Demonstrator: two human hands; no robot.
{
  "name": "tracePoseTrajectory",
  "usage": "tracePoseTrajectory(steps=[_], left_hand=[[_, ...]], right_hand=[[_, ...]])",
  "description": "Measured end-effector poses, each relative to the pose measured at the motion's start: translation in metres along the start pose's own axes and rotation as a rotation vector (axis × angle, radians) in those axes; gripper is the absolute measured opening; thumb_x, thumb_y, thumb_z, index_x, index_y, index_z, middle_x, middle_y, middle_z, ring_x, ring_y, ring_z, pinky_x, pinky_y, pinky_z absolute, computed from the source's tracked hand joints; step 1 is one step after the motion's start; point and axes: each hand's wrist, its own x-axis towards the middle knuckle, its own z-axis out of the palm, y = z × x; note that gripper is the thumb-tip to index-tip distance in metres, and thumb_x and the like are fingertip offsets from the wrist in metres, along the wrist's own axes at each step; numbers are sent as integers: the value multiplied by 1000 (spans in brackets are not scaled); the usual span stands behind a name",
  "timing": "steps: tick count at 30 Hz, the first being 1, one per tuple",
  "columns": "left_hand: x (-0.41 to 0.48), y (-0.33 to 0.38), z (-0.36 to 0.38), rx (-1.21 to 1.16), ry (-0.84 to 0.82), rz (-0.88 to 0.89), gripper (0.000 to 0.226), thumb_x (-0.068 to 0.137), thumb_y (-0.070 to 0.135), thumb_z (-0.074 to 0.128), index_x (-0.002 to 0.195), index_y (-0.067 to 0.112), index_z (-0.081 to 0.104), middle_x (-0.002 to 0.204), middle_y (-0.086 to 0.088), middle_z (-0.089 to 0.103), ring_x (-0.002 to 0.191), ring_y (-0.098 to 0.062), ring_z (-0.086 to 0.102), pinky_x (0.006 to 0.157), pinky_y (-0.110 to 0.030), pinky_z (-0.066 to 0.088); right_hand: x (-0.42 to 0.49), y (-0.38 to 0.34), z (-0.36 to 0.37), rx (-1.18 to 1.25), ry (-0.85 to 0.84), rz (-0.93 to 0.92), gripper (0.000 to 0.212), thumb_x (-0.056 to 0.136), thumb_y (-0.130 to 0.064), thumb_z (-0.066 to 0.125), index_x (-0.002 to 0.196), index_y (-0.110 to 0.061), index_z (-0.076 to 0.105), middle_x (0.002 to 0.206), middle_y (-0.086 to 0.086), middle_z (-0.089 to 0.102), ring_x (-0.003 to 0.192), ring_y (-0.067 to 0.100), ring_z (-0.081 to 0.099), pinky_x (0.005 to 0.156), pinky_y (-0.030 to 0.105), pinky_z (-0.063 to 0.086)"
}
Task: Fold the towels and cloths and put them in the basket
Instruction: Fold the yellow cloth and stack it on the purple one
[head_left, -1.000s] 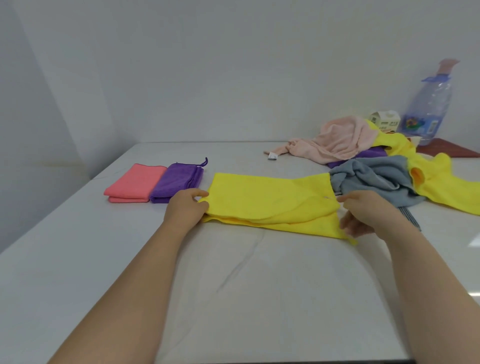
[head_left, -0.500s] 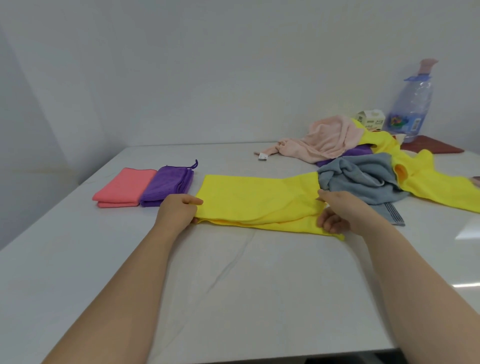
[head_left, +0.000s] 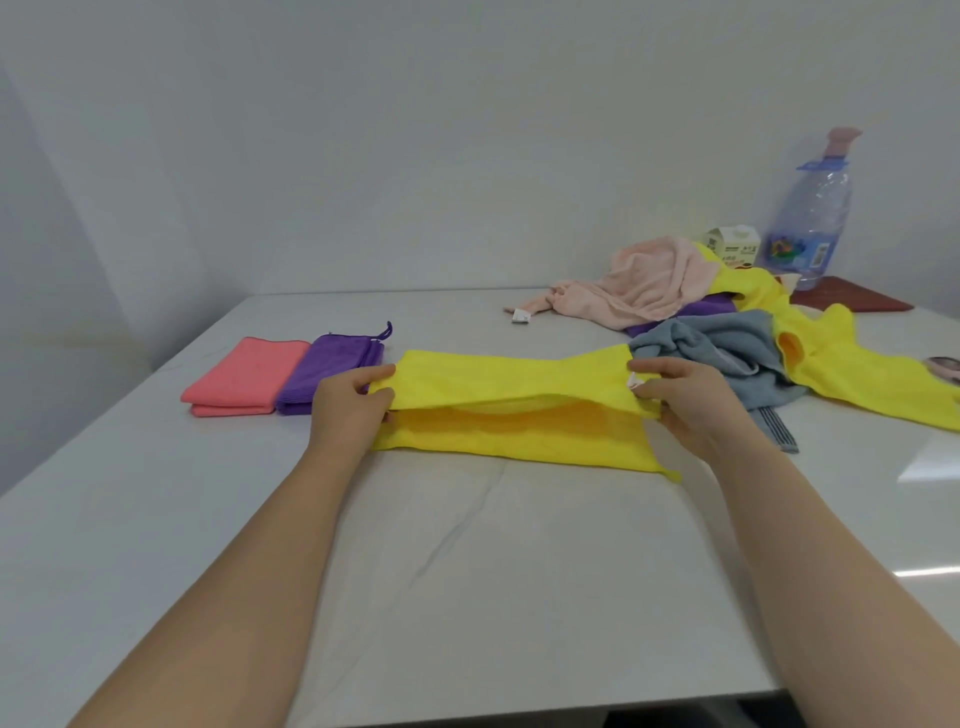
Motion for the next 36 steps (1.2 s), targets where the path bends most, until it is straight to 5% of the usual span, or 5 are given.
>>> tracePoseTrajectory(steps=[14, 21, 28, 33, 36], left_hand=[[-3, -3, -10, 749, -168, 62, 34, 82, 8, 60, 113, 19, 69, 120, -7, 59, 110, -26, 54, 89, -34, 44], [-22, 3, 28, 989, -533, 515, 56, 98, 48, 22, 147, 23, 32, 157, -6, 22, 144, -28, 18, 115, -44, 21], [-34, 34, 14, 1073, -745, 329, 48, 99, 47, 32, 139, 22, 42, 140, -2, 44, 128, -24, 37, 104, -35, 32], [-34, 60, 9, 984, -607, 349, 36, 99, 40, 36, 125, 26, 56, 128, 0, 56, 116, -22, 51, 89, -31, 41], [-16, 57, 34, 1010, -507, 448, 40, 101, 29, 31, 140, 21, 41, 141, -4, 45, 129, -25, 39, 102, -38, 38]], right_hand=[[-11, 1, -1, -980, -151, 86, 38, 81, -7, 68, 118, -14, 63, 107, 12, 57, 78, 25, 61, 77, 33, 51], [-18, 20, 51, -1337, -54, -480, 48, 99, -29, 38, 146, -18, 31, 156, 11, 19, 139, 30, 24, 111, 42, 22], [-29, 5, 39, -1429, -397, -232, 41, 94, -27, 42, 135, -24, 42, 133, 1, 47, 121, 22, 45, 97, 39, 42], [-34, -22, 48, -1485, -224, -263, 22, 92, -17, 41, 71, -17, 48, 76, 0, 49, 73, 21, 50, 55, 28, 37], [-10, -14, 76, -1367, -35, -474, 26, 93, -13, 38, 111, -12, 57, 111, 8, 58, 103, 27, 54, 81, 37, 47]])
